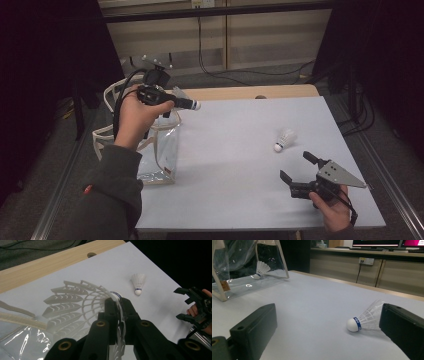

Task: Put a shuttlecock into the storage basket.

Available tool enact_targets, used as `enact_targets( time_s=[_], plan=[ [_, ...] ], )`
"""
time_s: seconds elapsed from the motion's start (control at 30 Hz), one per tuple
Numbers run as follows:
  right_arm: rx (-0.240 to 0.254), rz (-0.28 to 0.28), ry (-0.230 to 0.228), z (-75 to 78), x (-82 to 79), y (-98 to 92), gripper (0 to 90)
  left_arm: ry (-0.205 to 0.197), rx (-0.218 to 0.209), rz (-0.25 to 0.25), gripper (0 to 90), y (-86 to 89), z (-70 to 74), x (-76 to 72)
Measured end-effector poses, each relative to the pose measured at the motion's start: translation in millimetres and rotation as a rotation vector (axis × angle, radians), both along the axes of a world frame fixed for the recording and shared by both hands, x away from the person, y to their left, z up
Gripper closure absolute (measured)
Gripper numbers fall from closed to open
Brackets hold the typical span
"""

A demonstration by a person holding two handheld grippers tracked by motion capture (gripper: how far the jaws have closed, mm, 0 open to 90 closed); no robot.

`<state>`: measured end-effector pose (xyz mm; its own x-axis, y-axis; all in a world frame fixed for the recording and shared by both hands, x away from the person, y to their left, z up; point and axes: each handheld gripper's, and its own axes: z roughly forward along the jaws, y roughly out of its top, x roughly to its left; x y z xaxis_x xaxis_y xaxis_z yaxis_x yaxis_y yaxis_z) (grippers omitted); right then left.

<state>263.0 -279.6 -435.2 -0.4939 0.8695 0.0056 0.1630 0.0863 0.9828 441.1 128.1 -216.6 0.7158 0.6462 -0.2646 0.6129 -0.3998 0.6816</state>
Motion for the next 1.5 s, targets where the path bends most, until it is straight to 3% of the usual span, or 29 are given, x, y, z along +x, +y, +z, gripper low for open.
enact_targets(
  time_s=[1.5],
  plan=[
    [0.002,0.001,0.001,0.3,-0.1,0.4,1.4,-0.023,0.04,0.089,85.8,33.8,4.7,6.4]
  ],
)
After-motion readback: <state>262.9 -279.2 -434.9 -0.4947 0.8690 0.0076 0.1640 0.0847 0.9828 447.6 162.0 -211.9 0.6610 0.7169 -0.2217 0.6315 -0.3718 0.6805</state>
